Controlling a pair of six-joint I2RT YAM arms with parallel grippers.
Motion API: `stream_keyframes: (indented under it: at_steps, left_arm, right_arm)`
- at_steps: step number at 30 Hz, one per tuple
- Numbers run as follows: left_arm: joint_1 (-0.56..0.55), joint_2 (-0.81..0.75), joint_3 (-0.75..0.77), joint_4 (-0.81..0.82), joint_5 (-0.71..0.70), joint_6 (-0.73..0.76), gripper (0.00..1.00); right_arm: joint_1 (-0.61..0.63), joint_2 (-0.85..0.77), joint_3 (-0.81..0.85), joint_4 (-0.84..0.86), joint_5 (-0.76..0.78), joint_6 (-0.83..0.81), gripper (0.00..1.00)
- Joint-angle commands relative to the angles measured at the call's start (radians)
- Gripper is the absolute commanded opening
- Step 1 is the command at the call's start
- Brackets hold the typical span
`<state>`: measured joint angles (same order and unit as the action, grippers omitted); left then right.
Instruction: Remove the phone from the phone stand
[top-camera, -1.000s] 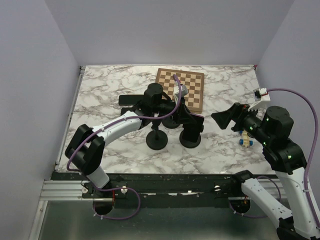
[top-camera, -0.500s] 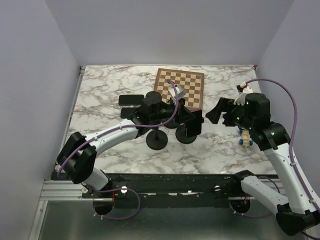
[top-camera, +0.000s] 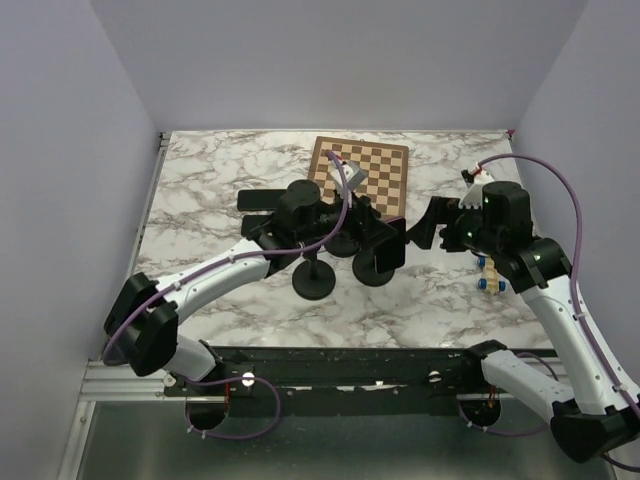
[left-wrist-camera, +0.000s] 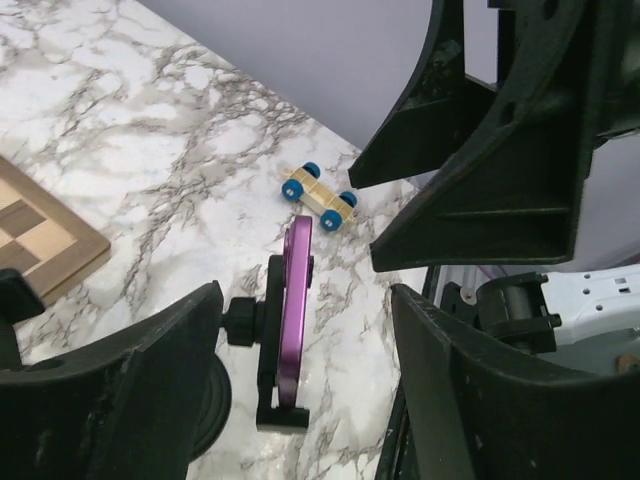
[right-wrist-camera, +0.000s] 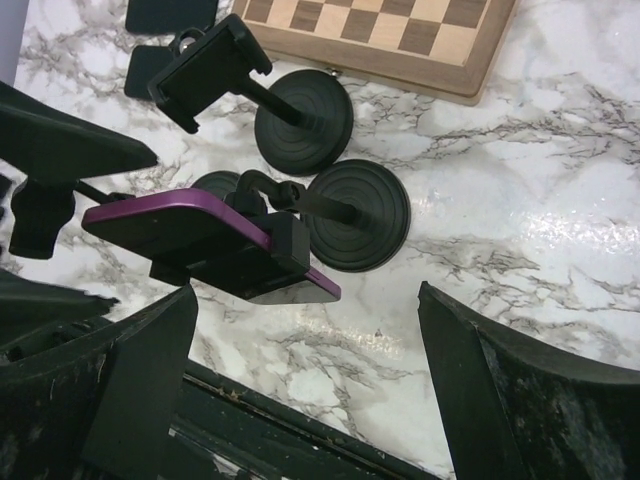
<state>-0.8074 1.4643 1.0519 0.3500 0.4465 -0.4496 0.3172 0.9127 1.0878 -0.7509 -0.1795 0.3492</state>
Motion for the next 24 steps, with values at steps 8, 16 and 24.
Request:
stream_keyframes:
  at_steps: [8, 16, 24]
  left_arm:
    - [0.032, -0.356, -0.065, -0.27, -0.141, 0.043, 0.91]
    - [0.037, -0.559, -0.16, -0.393, -0.168, -0.001, 0.93]
    - [0.038, -0.725, -0.28, -0.445, -0.18, -0.047, 0.94]
  right_arm:
    - [0.065, 0.066, 0.117, -0.06, -0.071, -0.006, 1.0]
    - [0.316, 0.162, 0.185, -0.083, 0.23, 0.072, 1.0]
    - [0.408, 0.235, 0.224, -0.139, 0.466, 0.157, 1.0]
